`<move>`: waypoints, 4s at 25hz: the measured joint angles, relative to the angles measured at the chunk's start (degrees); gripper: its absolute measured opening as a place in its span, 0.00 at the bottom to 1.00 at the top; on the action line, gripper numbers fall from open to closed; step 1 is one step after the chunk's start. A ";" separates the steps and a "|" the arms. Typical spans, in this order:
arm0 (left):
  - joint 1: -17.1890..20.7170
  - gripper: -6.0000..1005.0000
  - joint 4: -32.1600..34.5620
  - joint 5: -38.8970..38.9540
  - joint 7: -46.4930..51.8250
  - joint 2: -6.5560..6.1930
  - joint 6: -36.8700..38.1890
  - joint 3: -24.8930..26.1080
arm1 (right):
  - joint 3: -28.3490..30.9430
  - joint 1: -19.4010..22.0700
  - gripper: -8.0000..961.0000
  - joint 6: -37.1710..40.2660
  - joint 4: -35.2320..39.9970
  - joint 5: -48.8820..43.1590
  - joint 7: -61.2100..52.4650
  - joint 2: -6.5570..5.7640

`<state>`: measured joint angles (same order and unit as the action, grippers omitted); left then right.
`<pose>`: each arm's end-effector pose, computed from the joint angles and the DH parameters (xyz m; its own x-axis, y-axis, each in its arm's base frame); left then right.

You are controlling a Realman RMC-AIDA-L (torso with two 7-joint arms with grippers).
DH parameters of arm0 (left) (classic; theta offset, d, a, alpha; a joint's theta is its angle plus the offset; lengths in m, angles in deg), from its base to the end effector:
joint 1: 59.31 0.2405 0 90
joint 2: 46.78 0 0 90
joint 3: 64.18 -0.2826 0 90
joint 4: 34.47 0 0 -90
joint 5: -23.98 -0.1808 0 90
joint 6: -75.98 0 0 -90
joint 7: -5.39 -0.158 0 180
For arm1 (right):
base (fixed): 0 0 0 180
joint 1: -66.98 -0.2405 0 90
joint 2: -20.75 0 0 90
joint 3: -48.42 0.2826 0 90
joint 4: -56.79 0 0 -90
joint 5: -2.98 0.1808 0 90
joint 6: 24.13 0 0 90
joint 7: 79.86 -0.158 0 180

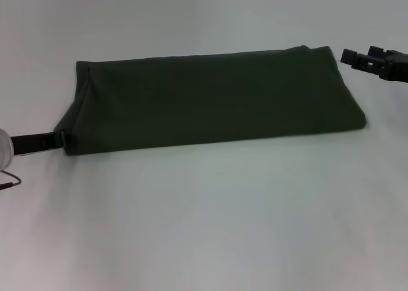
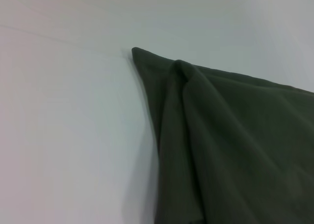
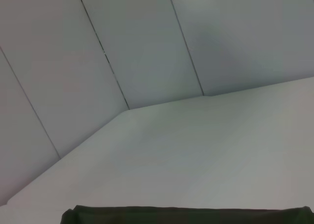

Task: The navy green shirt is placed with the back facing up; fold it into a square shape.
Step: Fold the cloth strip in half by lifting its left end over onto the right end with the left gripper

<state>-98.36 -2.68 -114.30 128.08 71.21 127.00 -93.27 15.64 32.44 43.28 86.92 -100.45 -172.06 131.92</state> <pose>-0.3316 0.4046 -0.0079 0.3307 0.7556 0.5654 0.9228 -0.1333 -0.3616 0.2949 0.4082 0.0573 0.5404 -0.4164 -0.7311 -0.8079 -0.4997 -0.3124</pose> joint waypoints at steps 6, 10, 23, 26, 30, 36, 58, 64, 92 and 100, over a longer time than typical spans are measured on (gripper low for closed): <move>-0.33 0.10 -0.03 0.00 0.03 -0.03 0.29 -0.23 | 0.00 0.09 0.98 0.00 0.01 -0.02 -0.04 0.00; -0.37 0.03 -0.04 0.01 0.05 -0.04 0.43 0.04 | 0.00 0.08 0.98 0.00 0.01 -0.02 -0.06 -0.04; -0.35 0.04 -0.10 0.40 0.17 -0.04 0.78 0.00 | -0.44 -0.01 0.98 0.00 0.01 -0.02 -0.08 -0.09; -0.24 0.08 -0.12 0.53 0.26 -0.01 0.69 0.07 | -0.44 -0.06 0.98 0.00 0.01 -0.02 -0.09 -0.09; -0.23 0.21 -0.09 0.23 0.81 0.01 0.51 0.09 | -0.44 -0.11 0.98 0.00 0.01 -0.02 -0.08 -0.09; -0.22 0.47 -0.40 0.14 0.99 0.09 0.12 0.09 | -0.45 -0.18 0.97 -0.13 0.01 -0.02 -0.08 -0.09; -0.65 0.45 -1.49 -1.29 1.80 0.02 -0.77 -0.96 | -1.23 -0.57 0.95 -0.77 0.09 -0.02 -0.07 -0.03; -0.69 0.27 -1.59 -1.30 1.80 -0.01 -0.66 -1.06 | -1.32 -0.61 0.95 -0.60 0.10 -0.01 -0.08 -0.24; -1.14 0.01 -1.55 -1.15 2.37 -0.44 1.93 -0.53 | -10.76 -9.78 0.92 -2.23 3.86 -36.24 -41.47 -5.99; -1.21 0.01 -1.56 -1.08 2.37 -0.40 2.13 -0.53 | -10.85 -10.65 0.92 -9.25 1.72 -40.00 -40.57 -3.38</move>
<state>-99.57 -4.24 -115.39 130.45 70.81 129.13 -93.80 4.79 21.79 34.03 88.65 -140.45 -212.63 128.54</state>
